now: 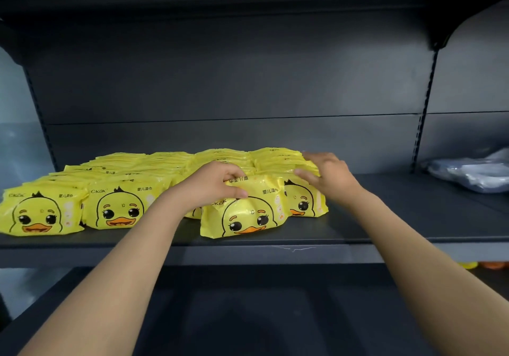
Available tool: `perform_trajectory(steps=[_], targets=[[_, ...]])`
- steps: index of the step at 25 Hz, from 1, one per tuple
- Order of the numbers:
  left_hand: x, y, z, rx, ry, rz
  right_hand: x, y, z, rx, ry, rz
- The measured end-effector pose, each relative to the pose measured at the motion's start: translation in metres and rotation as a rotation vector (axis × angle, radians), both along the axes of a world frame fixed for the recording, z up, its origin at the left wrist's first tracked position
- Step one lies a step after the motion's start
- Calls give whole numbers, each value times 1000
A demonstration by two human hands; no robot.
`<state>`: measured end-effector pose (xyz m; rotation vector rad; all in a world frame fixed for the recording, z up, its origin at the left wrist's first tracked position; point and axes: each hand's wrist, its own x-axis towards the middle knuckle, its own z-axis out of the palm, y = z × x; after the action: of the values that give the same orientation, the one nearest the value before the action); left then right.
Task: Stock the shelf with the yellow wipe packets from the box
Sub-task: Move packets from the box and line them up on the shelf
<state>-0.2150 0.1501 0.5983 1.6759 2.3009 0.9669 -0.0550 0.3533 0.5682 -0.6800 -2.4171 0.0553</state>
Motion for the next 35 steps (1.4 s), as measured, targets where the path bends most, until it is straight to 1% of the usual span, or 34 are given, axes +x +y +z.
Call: perform_trajectory(steps=[2, 3, 4, 6, 7, 10, 13, 16, 18, 21, 24, 29, 31, 35], targets=[[7, 17, 4, -9, 15, -56, 23, -4, 7, -118, 218, 42], [12, 27, 6, -13, 21, -85, 32, -8, 8, -155, 272, 60], [17, 39, 7, -13, 25, -112, 39, -13, 9, -166, 278, 71], [27, 61, 4, -6, 50, -141, 45, -18, 4, -126, 210, 76], [30, 71, -2, 2, 99, -136, 44, -19, 0, -109, 149, 73], [39, 87, -23, 45, 383, -86, 38, -19, -20, -14, -77, 28], [37, 78, -31, 91, 639, -70, 34, -22, -30, 88, -132, 25], [30, 60, -40, -29, 847, -87, 31, -22, -32, 170, -221, 22], [26, 60, -54, -96, 958, -35, 27, -19, -30, 210, -254, 11], [14, 72, -66, -102, 1031, 21, 20, -10, -32, 218, -229, 17], [12, 82, -65, -69, 1131, 123, 16, 2, -33, 215, -224, 7], [19, 94, -63, -164, 1103, 148, 15, 14, -32, 214, -244, -46], [22, 91, -61, -191, 1123, 159, 16, 11, -33, 201, -250, -30], [26, 81, -56, -209, 1103, 127, 20, 3, -32, 110, -251, 26]])
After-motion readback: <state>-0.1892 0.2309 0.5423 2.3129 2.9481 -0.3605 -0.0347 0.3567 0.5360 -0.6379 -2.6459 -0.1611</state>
